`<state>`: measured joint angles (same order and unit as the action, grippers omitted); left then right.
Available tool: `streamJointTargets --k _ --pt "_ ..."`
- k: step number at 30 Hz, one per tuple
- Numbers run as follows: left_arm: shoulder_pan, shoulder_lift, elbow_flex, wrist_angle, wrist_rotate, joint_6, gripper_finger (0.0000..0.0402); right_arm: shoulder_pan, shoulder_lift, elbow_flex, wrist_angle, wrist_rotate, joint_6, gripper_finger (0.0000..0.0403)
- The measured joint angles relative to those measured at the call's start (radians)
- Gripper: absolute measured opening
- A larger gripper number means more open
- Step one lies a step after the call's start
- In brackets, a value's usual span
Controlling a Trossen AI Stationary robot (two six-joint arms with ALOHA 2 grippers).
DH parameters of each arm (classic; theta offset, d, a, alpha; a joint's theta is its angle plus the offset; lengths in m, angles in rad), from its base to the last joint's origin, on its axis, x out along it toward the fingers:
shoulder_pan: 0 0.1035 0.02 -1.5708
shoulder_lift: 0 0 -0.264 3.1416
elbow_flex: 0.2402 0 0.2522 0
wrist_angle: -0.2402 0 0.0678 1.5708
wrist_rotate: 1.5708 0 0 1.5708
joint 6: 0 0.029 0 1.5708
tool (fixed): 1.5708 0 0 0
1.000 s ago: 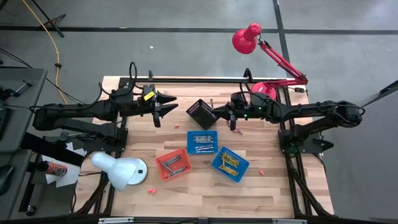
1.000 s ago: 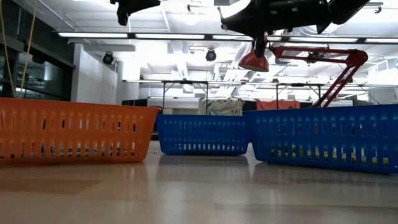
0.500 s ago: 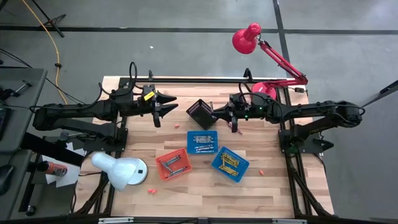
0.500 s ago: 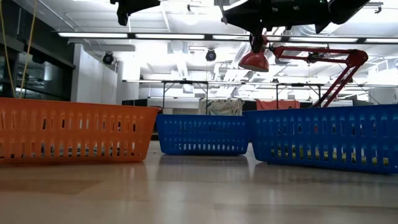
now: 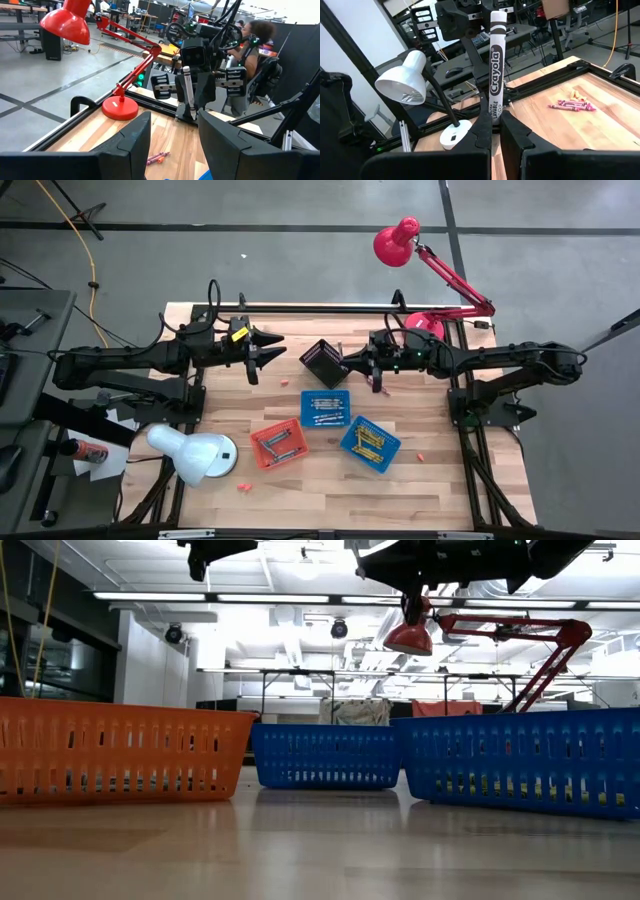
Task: Sort crayons
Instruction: Put the white crayon into the left blue bin
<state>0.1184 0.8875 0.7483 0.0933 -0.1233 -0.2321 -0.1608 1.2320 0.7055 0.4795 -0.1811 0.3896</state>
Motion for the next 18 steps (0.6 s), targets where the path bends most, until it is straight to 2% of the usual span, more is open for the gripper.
streamJointTargets --k 3,5,11,18 --pt "0.0 0.0 0.0 0.0 0.0 0.0 0.0154 0.011 0.017 0.004 -0.001 0.0 0.051 0.0004" --pt "0.0 0.0 0.0 -0.002 0.0 0.0 0.0154 0.037 0.039 0.021 -0.069 -0.035 0.045 0.0004" --pt "0.0 0.0 0.0 -0.024 0.0 0.0 0.0154 0.136 0.15 0.156 -0.356 -0.058 -0.096 0.0004" --pt "0.0 0.0 0.0 -0.03 0.0 0.0 0.0154 0.157 0.298 0.282 -0.635 -0.028 -0.238 0.0004"
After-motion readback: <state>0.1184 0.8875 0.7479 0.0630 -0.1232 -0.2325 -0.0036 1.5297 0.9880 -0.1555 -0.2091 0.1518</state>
